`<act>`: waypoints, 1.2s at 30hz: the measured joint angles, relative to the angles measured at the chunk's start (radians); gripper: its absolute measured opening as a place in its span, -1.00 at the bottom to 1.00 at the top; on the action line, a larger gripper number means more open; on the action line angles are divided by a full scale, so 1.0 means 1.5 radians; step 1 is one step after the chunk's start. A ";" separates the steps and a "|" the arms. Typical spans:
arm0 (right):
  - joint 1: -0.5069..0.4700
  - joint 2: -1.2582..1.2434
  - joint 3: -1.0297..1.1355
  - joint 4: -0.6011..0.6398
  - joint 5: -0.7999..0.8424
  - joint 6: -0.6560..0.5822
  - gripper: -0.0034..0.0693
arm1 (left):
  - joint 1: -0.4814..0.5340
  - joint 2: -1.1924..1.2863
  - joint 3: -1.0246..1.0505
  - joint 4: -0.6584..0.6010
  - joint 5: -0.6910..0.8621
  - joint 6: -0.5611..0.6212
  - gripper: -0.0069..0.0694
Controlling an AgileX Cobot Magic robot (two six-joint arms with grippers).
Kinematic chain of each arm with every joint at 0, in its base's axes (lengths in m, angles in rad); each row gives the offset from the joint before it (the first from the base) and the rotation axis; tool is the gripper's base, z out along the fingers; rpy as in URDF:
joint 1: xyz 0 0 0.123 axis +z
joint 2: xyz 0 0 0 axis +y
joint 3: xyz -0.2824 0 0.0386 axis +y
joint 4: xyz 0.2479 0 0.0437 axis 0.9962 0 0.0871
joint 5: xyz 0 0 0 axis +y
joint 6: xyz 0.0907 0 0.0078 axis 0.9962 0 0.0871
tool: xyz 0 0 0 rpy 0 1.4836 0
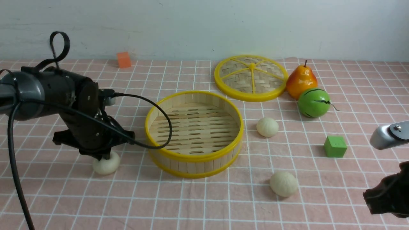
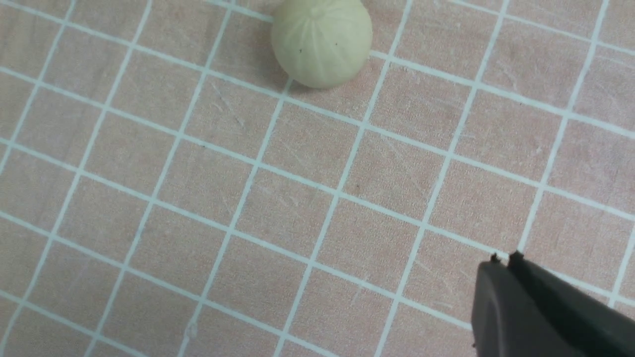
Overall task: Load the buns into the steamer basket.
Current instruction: Use the left arm to grab a steamed stuffed bun, then use the left arm to put the steamed stuffed bun into the steamer, then use the right arm to grab a steamed stuffed bun
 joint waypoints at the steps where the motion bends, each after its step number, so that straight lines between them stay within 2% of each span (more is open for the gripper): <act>1: 0.000 0.000 0.000 0.000 0.000 0.000 -0.87 | -0.001 -0.003 -0.001 -0.001 0.000 0.000 -0.81; 4: 0.000 0.000 0.000 0.001 -0.003 0.000 -0.86 | -0.023 -0.055 -0.027 -0.010 0.002 0.005 -0.85; 6: 0.000 0.000 0.000 0.013 -0.007 0.000 -0.85 | -0.060 -0.098 -0.085 -0.027 -0.011 0.013 -0.85; 9: 0.000 0.001 0.000 0.019 -0.011 -0.001 -0.85 | -0.089 -0.097 -0.136 -0.033 -0.018 0.033 -0.85; 13: 0.000 0.019 0.000 0.030 -0.014 -0.002 -0.84 | -0.123 -0.010 -0.209 -0.037 -0.024 0.070 -0.85; 17: 0.000 0.047 0.000 0.030 -0.003 -0.002 -0.83 | -0.130 0.089 -0.240 -0.037 -0.025 0.072 -0.81; 20: 0.000 0.074 -0.007 0.032 0.018 -0.002 -0.82 | -0.130 0.145 -0.243 -0.036 -0.033 0.062 -0.55; 21: 0.000 0.083 -0.016 0.033 0.031 -0.002 -0.81 | -0.130 0.148 -0.247 -0.036 -0.042 0.061 -0.38; 22: 0.000 0.085 -0.018 0.033 0.034 -0.002 -0.80 | -0.130 0.148 -0.248 -0.036 -0.042 0.061 -0.34; 24: 0.007 0.105 -0.051 0.035 0.062 -0.002 -0.76 | -0.130 0.126 -0.258 -0.037 -0.024 0.055 0.07; 25: 0.014 0.110 -0.066 0.035 0.067 -0.002 -0.74 | -0.130 0.117 -0.259 -0.040 -0.010 0.054 0.20; 27: 0.045 0.128 -0.104 0.035 0.068 0.001 -0.67 | -0.130 0.068 -0.259 -0.042 0.025 0.052 0.36; 28: 0.065 0.142 -0.127 0.033 0.068 0.007 -0.63 | -0.130 0.037 -0.259 -0.043 0.041 0.051 0.38; 29: 0.070 0.145 -0.127 0.032 0.068 0.007 -0.62 | -0.130 0.030 -0.259 -0.043 0.047 0.051 0.38; 31: 0.127 0.199 -0.192 0.017 0.066 0.037 -0.46 | -0.130 -0.063 -0.257 -0.044 0.079 0.049 0.28; 34: 0.166 0.263 -0.257 -0.017 0.066 0.073 -0.30 | -0.130 -0.173 -0.227 -0.047 0.085 0.049 0.02; 35: 0.186 0.320 -0.299 -0.046 0.066 0.094 -0.18 | -0.130 -0.248 -0.187 -0.051 0.085 0.049 -0.19; 36: 0.186 0.327 -0.304 -0.049 0.066 0.096 -0.17 | -0.130 -0.266 -0.175 -0.051 0.084 0.049 -0.25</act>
